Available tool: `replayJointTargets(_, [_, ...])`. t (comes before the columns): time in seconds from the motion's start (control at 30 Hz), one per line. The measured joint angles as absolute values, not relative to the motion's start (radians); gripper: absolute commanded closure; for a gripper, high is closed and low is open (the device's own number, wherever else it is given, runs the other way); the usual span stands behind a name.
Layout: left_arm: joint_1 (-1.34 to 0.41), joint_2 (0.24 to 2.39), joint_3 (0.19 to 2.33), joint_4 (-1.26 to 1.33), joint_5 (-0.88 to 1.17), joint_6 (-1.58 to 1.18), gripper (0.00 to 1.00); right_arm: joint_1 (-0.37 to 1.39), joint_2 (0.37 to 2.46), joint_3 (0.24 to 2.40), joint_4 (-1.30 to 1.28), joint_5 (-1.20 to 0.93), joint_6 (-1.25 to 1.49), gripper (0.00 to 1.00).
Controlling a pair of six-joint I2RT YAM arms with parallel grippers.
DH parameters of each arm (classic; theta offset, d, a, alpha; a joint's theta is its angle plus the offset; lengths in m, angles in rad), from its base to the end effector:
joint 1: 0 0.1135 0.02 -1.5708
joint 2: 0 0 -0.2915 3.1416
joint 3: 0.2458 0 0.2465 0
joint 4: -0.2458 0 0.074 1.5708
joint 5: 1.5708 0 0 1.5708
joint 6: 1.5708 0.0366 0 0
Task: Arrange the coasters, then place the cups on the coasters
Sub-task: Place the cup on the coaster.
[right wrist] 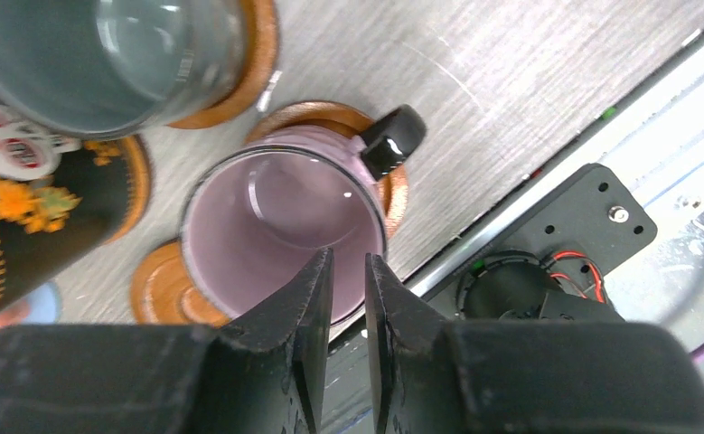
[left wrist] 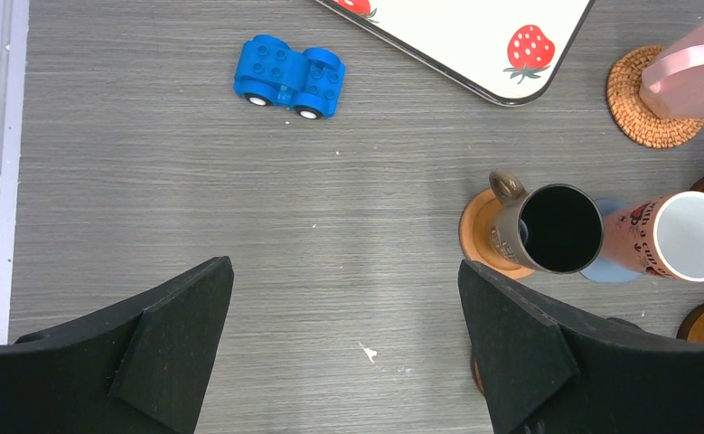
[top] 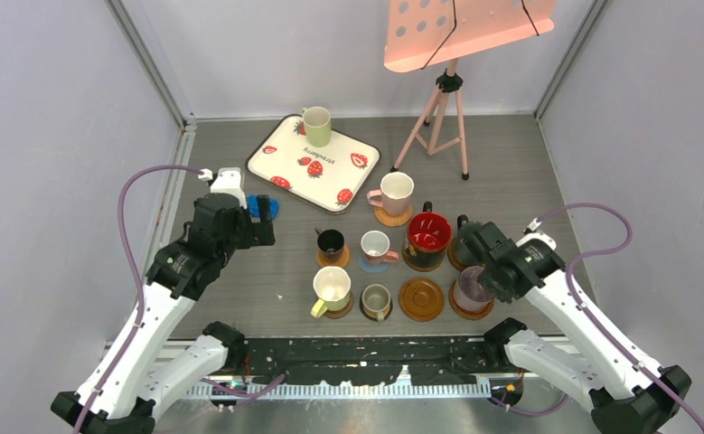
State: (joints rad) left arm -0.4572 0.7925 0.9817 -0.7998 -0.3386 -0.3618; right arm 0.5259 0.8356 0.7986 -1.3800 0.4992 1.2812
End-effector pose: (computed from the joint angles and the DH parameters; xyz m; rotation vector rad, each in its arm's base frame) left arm 0.1200 -0.0455 0.3627 -0.0880 2.1423 -0.1079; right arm 0.0796 0.0260 0.2759 1.0236 2.4393 -0.2571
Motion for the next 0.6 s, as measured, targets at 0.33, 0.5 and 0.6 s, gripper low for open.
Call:
replayJointTargets(0.33, [-0.457, 0.785, 0.989, -0.767, -0.325, -0.392, 0.04, 0.526, 0.794, 1.020, -1.335, 0.462, 1.053, 0.71])
replayJointTargets(0.5, [-0.457, 0.809, 0.989, -0.684, -0.295, -0.417, 0.00, 0.525, 0.775, 1.030, -1.155, 0.295, 0.834, 0.68])
replayJointTargets(0.6, [-0.448, 0.885, 1.007, -0.648, -0.296, -0.431, 0.00, 0.525, 0.775, 1.011, -1.028, 0.195, 0.730, 0.68])
